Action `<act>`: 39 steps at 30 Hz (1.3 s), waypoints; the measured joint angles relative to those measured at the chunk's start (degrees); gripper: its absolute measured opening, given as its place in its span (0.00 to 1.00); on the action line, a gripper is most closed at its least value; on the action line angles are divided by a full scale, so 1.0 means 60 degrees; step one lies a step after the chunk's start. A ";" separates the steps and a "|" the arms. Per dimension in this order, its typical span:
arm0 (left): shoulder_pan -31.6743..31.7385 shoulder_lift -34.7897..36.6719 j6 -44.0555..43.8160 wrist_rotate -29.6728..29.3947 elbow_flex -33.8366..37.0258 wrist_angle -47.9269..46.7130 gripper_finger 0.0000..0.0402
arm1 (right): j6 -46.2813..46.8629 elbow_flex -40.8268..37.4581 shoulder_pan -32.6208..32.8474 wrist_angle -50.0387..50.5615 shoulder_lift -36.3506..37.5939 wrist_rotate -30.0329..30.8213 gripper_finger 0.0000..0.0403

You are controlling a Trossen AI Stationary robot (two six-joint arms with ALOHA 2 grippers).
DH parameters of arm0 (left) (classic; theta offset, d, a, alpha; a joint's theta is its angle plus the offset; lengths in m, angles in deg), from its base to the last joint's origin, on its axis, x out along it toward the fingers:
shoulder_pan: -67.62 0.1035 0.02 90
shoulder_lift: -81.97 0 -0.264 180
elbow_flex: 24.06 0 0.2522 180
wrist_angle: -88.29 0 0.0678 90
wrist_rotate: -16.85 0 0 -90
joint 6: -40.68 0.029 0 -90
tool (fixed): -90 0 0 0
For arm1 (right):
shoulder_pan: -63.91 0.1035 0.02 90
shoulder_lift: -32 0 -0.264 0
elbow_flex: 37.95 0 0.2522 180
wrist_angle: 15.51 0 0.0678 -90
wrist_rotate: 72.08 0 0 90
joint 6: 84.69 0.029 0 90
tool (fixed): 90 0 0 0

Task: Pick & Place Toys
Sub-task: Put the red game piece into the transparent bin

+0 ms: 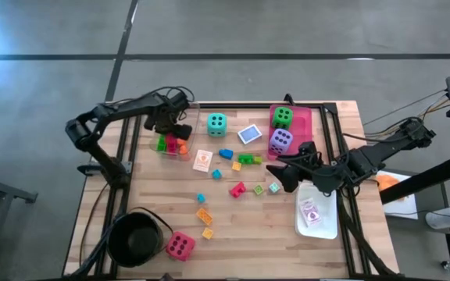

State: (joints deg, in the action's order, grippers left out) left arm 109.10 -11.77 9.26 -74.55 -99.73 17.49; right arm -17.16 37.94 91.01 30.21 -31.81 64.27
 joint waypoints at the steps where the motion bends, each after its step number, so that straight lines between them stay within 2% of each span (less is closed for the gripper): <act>1: 0.0000 -0.0061 0.0002 -0.0004 0.0000 0.0002 0.39 | 0.0003 0.0000 0.0000 -0.0029 0.0000 -0.0003 0.95; 21: 0.0004 -0.0333 0.0171 0.0012 -0.0018 0.0179 0.39 | 0.0000 0.0000 0.0000 -0.0174 0.0000 -0.0025 0.95; 30: 0.0004 -0.0344 0.0175 -0.0013 0.0004 0.0211 0.78 | -0.0029 0.0000 0.0000 -0.0171 0.0000 -0.0055 0.95; 34: 0.0004 -0.0340 0.0175 -0.0013 0.0004 0.0186 0.88 | -0.0030 0.0000 0.0000 -0.0167 0.0000 -0.0055 0.95; 39: 0.0004 -0.0331 0.0180 -0.0013 0.0004 0.0180 0.94 | -0.0075 0.0000 0.0000 -0.0163 0.0000 -0.0055 0.95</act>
State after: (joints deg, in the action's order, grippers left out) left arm 109.12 -13.76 10.34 -74.62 -99.71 18.58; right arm -17.61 37.94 91.01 29.23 -31.81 63.94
